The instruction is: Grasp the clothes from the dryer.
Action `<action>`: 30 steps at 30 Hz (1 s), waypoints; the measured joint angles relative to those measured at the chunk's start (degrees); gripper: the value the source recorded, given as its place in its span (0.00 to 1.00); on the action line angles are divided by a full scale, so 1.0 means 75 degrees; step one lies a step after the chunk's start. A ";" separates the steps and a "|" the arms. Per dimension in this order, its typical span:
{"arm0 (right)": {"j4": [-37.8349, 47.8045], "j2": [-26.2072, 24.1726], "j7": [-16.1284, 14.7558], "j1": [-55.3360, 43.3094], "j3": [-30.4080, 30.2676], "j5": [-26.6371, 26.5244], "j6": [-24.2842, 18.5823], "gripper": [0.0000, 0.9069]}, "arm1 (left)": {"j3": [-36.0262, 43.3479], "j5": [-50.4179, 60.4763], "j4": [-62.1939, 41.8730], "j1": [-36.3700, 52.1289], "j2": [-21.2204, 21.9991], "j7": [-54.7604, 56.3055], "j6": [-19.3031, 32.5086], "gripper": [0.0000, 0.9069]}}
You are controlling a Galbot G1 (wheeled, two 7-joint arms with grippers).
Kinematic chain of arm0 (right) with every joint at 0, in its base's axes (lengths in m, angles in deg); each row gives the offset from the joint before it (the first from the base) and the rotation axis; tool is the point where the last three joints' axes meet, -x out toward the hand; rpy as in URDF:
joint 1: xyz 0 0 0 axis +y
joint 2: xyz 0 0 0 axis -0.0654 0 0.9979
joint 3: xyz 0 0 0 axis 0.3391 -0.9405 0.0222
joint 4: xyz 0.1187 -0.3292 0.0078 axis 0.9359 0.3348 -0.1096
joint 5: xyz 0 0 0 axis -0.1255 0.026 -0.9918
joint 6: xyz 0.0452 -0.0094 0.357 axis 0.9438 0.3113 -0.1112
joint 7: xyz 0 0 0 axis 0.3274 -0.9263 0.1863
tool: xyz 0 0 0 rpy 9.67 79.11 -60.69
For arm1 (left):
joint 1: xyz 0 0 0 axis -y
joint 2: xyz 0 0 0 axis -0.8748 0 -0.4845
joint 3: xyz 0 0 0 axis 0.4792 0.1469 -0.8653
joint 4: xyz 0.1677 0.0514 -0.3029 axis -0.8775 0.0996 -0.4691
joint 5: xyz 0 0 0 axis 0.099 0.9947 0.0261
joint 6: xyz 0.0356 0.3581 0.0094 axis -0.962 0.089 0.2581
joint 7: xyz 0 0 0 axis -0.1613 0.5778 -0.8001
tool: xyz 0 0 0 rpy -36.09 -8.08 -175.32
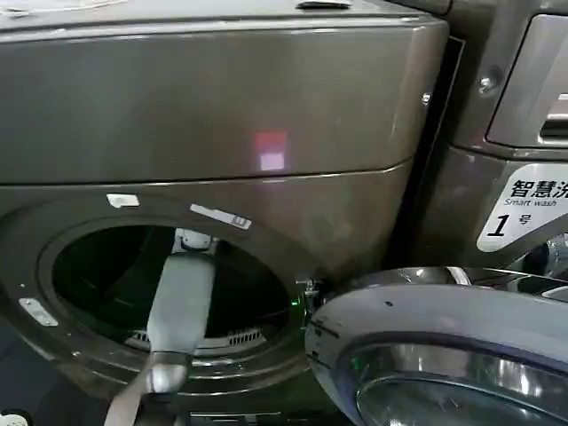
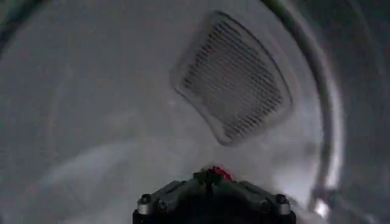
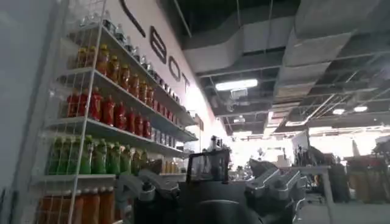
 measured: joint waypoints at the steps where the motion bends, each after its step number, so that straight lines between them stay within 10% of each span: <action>1: -0.0010 -0.0001 -0.0004 0.0013 0.0003 0.0001 -0.0001 1.00 | -0.0002 -0.0142 0.0029 0.0000 0.0012 0.0167 -0.0001 0.00; 30: -0.0362 0.0040 0.0144 -0.0056 0.0142 -0.0101 0.0530 1.00 | 0.0037 -0.1329 0.0292 0.0055 0.0051 0.1330 -0.0210 0.00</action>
